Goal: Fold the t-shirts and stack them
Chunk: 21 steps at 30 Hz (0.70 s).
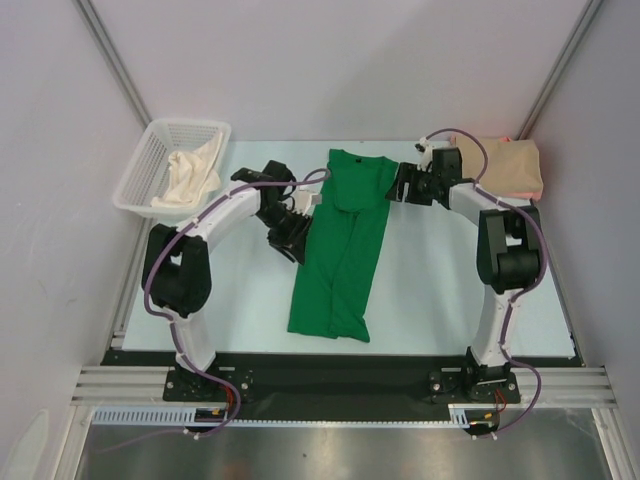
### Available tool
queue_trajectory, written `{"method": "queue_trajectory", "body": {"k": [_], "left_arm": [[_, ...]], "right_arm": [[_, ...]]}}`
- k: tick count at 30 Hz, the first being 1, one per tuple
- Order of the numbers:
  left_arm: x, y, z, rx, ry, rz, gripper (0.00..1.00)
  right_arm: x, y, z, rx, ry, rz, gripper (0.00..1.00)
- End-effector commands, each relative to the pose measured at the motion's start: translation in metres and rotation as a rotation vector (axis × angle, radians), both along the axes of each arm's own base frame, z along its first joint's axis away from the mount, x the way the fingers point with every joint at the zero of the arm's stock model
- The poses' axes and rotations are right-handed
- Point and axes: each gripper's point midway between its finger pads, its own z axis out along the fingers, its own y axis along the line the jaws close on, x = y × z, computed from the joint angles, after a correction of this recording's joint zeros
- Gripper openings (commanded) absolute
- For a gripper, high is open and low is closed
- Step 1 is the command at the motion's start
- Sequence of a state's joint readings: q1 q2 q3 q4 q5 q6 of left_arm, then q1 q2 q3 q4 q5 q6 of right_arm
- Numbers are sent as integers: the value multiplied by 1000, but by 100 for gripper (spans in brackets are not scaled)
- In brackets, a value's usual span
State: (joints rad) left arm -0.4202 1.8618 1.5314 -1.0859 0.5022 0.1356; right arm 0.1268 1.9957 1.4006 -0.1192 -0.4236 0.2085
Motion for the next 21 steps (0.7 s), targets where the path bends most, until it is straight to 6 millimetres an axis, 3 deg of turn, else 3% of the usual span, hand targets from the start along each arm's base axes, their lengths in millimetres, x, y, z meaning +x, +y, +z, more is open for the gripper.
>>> {"method": "queue_trajectory", "body": {"k": [1, 3, 4, 6, 7, 8, 10, 14, 19, 21], "left_arm": [[5, 4, 10, -53, -8, 38, 40], [5, 8, 6, -43, -1, 42, 40], [5, 9, 6, -41, -2, 44, 40], [4, 11, 4, -36, 3, 48, 40], [4, 10, 3, -36, 5, 47, 40], [4, 11, 3, -34, 6, 47, 40], [5, 11, 3, -33, 4, 47, 40], [7, 11, 3, -24, -4, 45, 40], [9, 12, 3, -18, -9, 47, 40], [9, 14, 3, -10, -14, 46, 39]], "right_arm": [[36, -1, -4, -4, -57, 0, 71], [52, 0, 1, -2, -85, 3, 68], [56, 1, -5, -2, -81, 6, 57], [65, 2, -19, 0, -66, -2, 50], [73, 3, -14, 2, -90, -1, 48], [77, 2, -24, -3, -78, -8, 47], [88, 2, -21, 3, -92, -22, 46], [96, 8, -27, 12, -95, -2, 42], [94, 9, -45, 4, -56, -11, 17], [95, 9, -48, 5, -49, -14, 14]]}}
